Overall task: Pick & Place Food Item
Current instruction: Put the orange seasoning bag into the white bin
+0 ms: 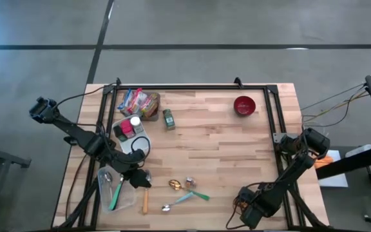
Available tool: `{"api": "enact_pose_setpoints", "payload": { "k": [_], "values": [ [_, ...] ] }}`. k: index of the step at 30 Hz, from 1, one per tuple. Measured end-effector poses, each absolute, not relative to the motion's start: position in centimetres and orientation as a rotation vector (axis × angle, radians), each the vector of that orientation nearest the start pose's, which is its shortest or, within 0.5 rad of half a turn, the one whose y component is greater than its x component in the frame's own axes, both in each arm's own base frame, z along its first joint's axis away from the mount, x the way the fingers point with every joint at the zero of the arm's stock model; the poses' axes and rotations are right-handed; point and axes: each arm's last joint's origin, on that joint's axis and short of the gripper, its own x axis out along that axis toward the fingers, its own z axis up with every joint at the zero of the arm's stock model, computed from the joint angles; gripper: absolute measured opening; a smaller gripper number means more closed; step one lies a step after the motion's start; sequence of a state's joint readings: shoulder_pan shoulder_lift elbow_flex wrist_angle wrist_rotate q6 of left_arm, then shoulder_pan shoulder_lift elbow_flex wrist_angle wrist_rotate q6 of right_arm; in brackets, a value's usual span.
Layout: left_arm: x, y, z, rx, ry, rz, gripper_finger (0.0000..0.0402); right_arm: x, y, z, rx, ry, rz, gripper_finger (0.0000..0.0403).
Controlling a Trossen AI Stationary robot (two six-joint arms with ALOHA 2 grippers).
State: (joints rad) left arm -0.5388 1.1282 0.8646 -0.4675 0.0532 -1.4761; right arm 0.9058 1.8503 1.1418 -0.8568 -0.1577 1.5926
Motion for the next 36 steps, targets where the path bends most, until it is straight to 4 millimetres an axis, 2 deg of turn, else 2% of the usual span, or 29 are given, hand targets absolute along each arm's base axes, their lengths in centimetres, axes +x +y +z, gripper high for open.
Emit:
{"api": "enact_pose_setpoints", "payload": {
  "k": [5, 9, 14, 21, 25, 29, 33, 36],
  "values": [
    [19.8, -12.0, 27.2, -1.189, 0.973, 0.070, 0.0291, 19.4, 25.5, 14.9, 0.592, 1.646, -0.493, 0.0079],
    [20.0, -12.0, 27.4, -1.203, 0.945, 0.053, 0.0291, 19.6, 25.6, 15.2, 0.593, 1.623, -0.485, 0.0052],
    [20.5, -12.0, 27.9, -1.190, 0.823, 0.049, 0.0291, 20.2, 25.8, 16.6, 0.609, 1.530, -0.469, 0.0058],
    [21.6, -11.7, 28.5, -1.048, 0.655, 0.016, 0.0291, 22.4, 24.9, 20.2, 0.643, 1.307, -0.434, 0.0065],
    [23.2, -11.6, 28.4, -0.967, 0.566, -0.025, 0.0291, 23.9, 23.5, 22.7, 0.641, 1.170, -0.419, 0.0066],
    [25.2, -11.2, 27.5, -0.924, 0.528, -0.020, 0.0291, 25.5, 21.7, 24.9, 0.614, 1.063, -0.390, 0.0067],
    [27.0, -10.7, 26.5, -0.943, 0.520, -0.035, 0.0291, 27.6, 19.8, 26.6, 0.609, 0.992, -0.360, 0.0067],
    [27.9, -10.6, 26.6, -0.946, 0.450, -0.075, 0.0291, 29.0, 18.6, 27.5, 0.609, 0.955, -0.347, 0.0067]
  ]
}}
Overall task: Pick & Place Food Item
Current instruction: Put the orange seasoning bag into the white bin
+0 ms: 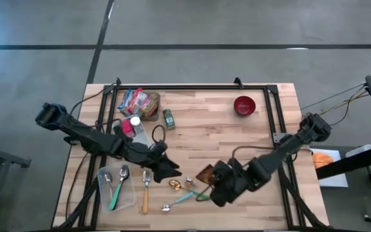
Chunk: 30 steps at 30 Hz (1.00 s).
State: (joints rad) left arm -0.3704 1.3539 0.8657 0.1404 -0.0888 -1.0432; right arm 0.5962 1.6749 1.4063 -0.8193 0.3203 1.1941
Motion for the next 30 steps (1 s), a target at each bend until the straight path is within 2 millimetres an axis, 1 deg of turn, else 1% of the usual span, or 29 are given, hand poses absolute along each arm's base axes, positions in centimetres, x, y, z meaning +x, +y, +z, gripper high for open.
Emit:
{"api": "enact_pose_setpoints", "payload": {
  "k": [2, 4, 9, 15, 20, 23, 26, 28, 30],
  "values": [
    [28.4, -10.5, 26.7, -0.938, 0.418, -0.105, 0.0291, 29.7, 18.0, 28.0, 0.606, 0.926, -0.326, 0.0067],
    [28.8, -10.3, 26.5, -0.943, 0.421, -0.112, 0.0291, 30.4, 17.4, 28.4, 0.601, 0.898, -0.308, 0.0068],
    [29.6, -9.8, 26.0, -0.948, 0.433, -0.087, 0.0291, 31.9, 16.5, 29.2, 0.602, 0.818, -0.260, 0.0068],
    [31.6, -9.5, 26.8, -0.921, 0.425, -0.097, 0.0290, 32.6, 15.5, 29.4, 0.620, 0.792, -0.265, 0.0068],
    [33.5, -9.4, 26.8, -0.852, 0.470, -0.061, 0.0290, 33.1, 15.6, 29.8, 0.630, 0.740, -0.229, 0.0068],
    [34.4, -9.5, 27.2, -0.807, 0.456, -0.078, 0.0288, 33.3, 15.6, 30.0, 0.638, 0.720, -0.222, 0.0068],
    [34.6, -9.7, 27.6, -0.775, 0.461, -0.121, 0.0265, 33.2, 15.6, 30.1, 0.641, 0.713, -0.219, 0.0068],
    [34.5, -9.8, 27.7, -0.770, 0.467, -0.135, 0.0233, 33.3, 15.6, 30.2, 0.644, 0.704, -0.218, 0.0068],
    [34.4, -9.7, 27.7, -0.771, 0.469, -0.138, 0.0189, 33.3, 15.6, 30.2, 0.644, 0.701, -0.220, 0.0068]
  ]
}}
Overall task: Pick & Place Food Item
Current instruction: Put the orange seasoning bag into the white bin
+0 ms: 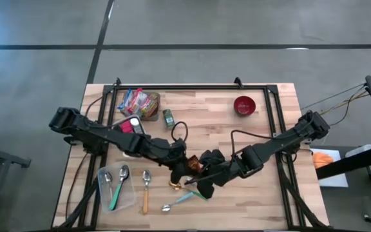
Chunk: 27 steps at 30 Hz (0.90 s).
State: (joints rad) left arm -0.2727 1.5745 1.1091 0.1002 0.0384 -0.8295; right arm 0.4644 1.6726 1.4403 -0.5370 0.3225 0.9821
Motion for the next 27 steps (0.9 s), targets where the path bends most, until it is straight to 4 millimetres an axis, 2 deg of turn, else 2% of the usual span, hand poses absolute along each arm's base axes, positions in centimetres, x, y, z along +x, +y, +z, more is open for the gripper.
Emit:
{"api": "enact_pose_setpoints", "payload": {
  "k": [6, 7, 17, 20, 27],
  "values": [
    [34.4, -9.7, 27.7, -0.773, 0.468, -0.150, 0.0030, 33.4, 15.7, 30.4, 0.633, 0.683, -0.200, 0.0068],
    [34.3, -9.7, 27.7, -0.773, 0.469, -0.151, 0.0017, 33.4, 15.7, 30.4, 0.630, 0.680, -0.197, 0.0068],
    [34.4, -9.9, 28.3, -0.762, 0.473, -0.182, 0.0003, 33.5, 15.8, 30.9, 0.653, 0.655, -0.189, 0.0079],
    [34.4, -9.9, 28.4, -0.756, 0.489, -0.175, 0.0002, 33.6, 15.8, 30.9, 0.671, 0.646, -0.196, 0.0111],
    [34.3, -9.8, 28.6, -0.744, 0.542, -0.152, 0.0001, 33.9, 15.8, 31.4, 0.714, 0.593, -0.192, 0.0216]
  ]
}}
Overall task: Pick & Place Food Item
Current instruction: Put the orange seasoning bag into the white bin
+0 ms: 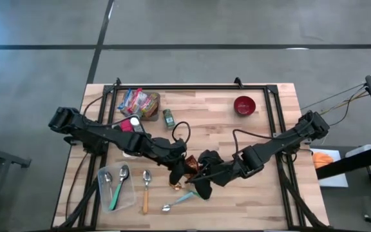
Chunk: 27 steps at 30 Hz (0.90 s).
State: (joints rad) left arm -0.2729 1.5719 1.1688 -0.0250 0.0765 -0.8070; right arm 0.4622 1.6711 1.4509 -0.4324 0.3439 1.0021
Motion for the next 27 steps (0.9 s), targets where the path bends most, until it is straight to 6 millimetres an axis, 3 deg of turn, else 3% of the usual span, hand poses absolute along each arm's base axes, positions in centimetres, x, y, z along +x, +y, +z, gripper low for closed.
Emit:
{"api": "enact_pose_setpoints", "payload": {
  "k": [6, 13, 27],
  "values": [
    [33.8, -9.1, 29.3, -0.740, 0.567, -0.126, 0.0001, 34.2, 15.6, 31.6, 0.713, 0.569, -0.186, 0.0288],
    [31.5, -7.2, 30.9, -0.738, 0.607, -0.037, 0.0000, 34.2, 15.3, 31.9, 0.718, 0.556, -0.186, 0.0340],
    [26.2, -4.4, 33.7, -0.690, 0.653, 0.091, 0.0000, 33.4, 13.1, 34.2, 0.731, 0.490, -0.194, 0.0363]
  ]
}}
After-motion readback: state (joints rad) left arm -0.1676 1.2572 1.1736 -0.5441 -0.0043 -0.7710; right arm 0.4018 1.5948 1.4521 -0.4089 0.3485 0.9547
